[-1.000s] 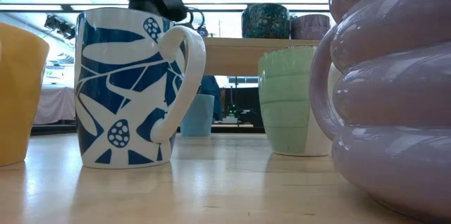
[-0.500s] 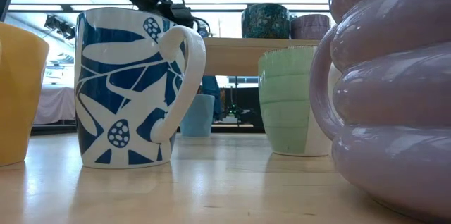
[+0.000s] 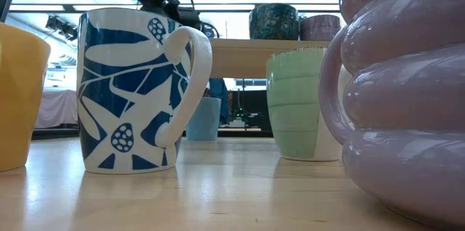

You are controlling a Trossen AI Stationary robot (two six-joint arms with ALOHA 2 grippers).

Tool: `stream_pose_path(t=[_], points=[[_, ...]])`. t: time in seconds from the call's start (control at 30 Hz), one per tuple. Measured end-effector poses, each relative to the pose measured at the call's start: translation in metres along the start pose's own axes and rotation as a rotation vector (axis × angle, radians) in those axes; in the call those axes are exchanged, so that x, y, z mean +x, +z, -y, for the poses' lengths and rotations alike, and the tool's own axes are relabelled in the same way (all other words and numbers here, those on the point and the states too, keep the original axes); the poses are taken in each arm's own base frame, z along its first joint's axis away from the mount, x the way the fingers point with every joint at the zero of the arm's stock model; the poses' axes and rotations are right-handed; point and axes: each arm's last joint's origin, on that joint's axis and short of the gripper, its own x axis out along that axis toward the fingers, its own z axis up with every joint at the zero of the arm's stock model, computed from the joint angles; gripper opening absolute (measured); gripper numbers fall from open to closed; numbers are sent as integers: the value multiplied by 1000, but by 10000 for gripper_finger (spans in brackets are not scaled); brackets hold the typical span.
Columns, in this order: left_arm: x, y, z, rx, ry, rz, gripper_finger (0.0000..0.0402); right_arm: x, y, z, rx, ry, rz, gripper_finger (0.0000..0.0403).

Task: Place coffee mugs
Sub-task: Put the blue mug on the shelf

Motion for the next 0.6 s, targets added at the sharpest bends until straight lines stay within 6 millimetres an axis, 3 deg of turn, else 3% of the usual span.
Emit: stream_pose_path(t=[0.33, 0.6], points=[[-2, 2, 3, 33, -5, 16, 188, 4, -12, -3, -34, 1, -51, 259], [-21, 11, 10, 41, -10, 44, 222, 4, -16, -10, -21, 8, -53, 250]])
